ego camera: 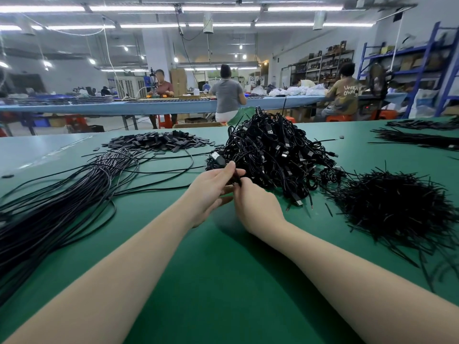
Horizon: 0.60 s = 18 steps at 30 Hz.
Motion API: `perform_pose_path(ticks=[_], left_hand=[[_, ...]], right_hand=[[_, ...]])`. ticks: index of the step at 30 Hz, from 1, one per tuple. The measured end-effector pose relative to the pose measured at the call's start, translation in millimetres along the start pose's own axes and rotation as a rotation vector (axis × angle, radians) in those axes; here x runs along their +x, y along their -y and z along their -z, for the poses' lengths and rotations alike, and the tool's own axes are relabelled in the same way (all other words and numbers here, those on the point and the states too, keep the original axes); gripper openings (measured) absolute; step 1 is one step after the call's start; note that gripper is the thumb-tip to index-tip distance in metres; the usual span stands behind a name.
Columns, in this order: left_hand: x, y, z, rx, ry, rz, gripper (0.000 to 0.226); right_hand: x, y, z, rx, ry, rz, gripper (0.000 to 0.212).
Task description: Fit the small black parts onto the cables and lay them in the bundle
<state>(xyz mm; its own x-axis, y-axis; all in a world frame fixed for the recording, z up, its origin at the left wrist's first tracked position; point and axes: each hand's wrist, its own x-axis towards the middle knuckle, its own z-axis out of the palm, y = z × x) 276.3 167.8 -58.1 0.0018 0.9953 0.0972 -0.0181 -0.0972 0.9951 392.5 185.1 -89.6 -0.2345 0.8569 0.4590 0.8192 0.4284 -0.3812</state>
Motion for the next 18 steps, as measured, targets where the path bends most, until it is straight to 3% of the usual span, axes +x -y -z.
perform_pose_path(ticks=[2, 4, 6, 8, 11, 14, 18], left_hand=[[1.5, 4.9, 10.0, 0.211, -0.216, -0.184, 0.016], [1.0, 14.2, 24.7, 0.687, -0.419, -0.499, 0.018], [1.5, 26.8, 33.2, 1.225, -0.383, -0.752, 0.045], [1.4, 33.5, 33.8, 1.554, -0.28, -0.862, 0.055], [2.0, 34.4, 31.1, 1.788, -0.288, -0.954, 0.035], [-2.1, 30.0, 30.6, 1.875, -0.291, -0.928, 0.017], [-11.0, 20.4, 20.3, 1.95, -0.14, -0.78, 0.025]], right_hand=[[3.2, -8.8, 3.9, 0.025, 0.021, -0.086, 0.026], [4.7, -14.0, 3.0, 0.013, 0.058, -0.093, 0.029], [4.2, -12.5, -2.0, -0.058, 0.11, -0.011, 0.028], [4.0, -9.7, -8.3, -0.18, 0.137, 0.137, 0.028], [5.3, -11.9, -8.5, -0.179, 0.186, 0.223, 0.032], [4.9, -12.9, -4.4, -0.264, 0.206, 0.302, 0.032], [11.6, -13.9, 17.6, -0.602, 0.146, 0.537, 0.026]])
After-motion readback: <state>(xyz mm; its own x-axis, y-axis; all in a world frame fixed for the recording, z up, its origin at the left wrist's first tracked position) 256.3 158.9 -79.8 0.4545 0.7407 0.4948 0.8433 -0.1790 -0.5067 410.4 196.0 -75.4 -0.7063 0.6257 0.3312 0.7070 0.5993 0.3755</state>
